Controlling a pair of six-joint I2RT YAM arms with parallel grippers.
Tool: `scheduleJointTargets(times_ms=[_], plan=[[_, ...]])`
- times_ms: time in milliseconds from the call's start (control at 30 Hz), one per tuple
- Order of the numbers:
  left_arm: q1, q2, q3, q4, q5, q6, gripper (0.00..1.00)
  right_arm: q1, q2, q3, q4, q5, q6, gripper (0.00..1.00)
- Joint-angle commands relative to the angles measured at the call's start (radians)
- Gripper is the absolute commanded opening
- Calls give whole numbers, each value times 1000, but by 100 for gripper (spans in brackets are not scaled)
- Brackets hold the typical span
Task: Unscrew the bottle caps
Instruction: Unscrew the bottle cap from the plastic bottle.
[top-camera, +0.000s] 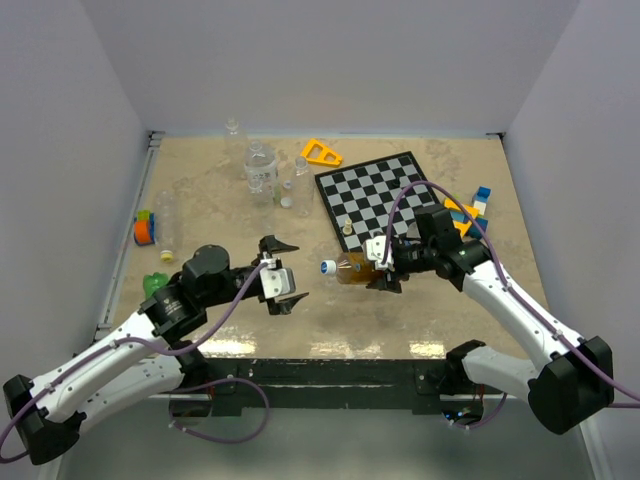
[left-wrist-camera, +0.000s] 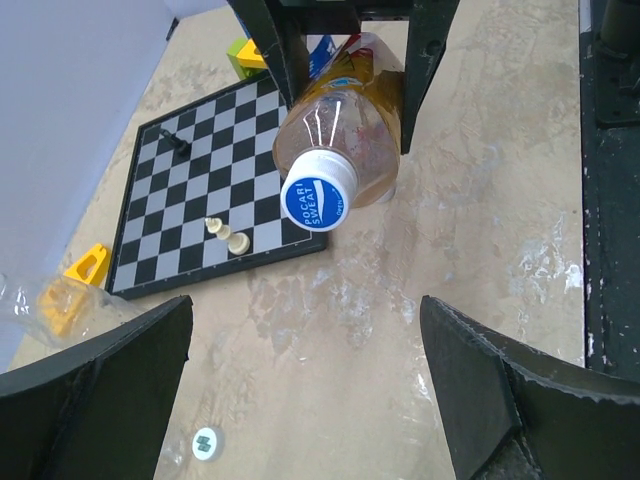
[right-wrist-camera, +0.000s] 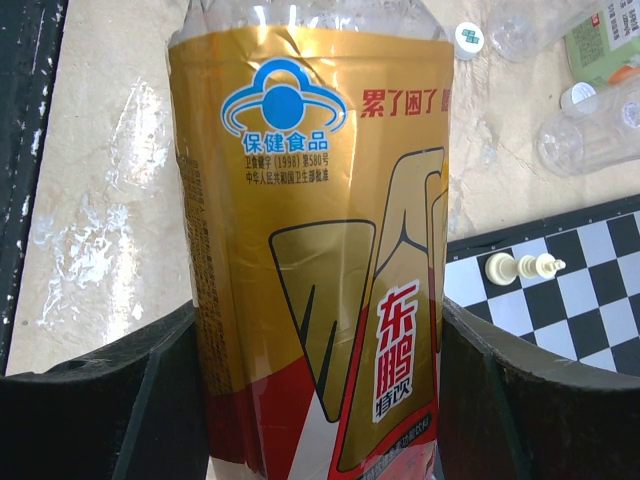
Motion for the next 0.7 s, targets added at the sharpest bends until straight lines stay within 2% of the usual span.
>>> scheduleJointTargets(times_ms=[0, 333, 667], plan=[[0, 23, 17, 86, 57, 81, 100, -1, -2, 2, 7, -2, -10, 6], [0, 48, 15, 115, 70, 105, 100, -1, -4, 0, 9, -3, -12, 6], [0, 91, 15, 112, 98, 210, 100, -1, -2, 0, 7, -5, -13, 6]])
